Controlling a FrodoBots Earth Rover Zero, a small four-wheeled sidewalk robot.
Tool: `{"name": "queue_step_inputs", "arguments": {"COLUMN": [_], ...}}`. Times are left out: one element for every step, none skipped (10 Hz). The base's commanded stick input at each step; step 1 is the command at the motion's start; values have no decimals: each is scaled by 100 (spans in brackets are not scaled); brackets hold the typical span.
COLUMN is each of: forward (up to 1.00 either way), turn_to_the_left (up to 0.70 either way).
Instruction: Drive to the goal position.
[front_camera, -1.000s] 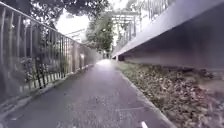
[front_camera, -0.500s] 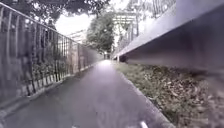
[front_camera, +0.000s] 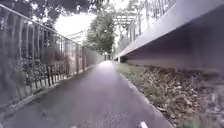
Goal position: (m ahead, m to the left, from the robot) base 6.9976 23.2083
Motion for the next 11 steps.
{"name": "queue_step_inputs", "arguments": {"forward": [70,70,70,70,70,70,70,70,70,70,70], "turn_to_the_left": [3,3,3,3,3,3,3,3,3,3,3]}}
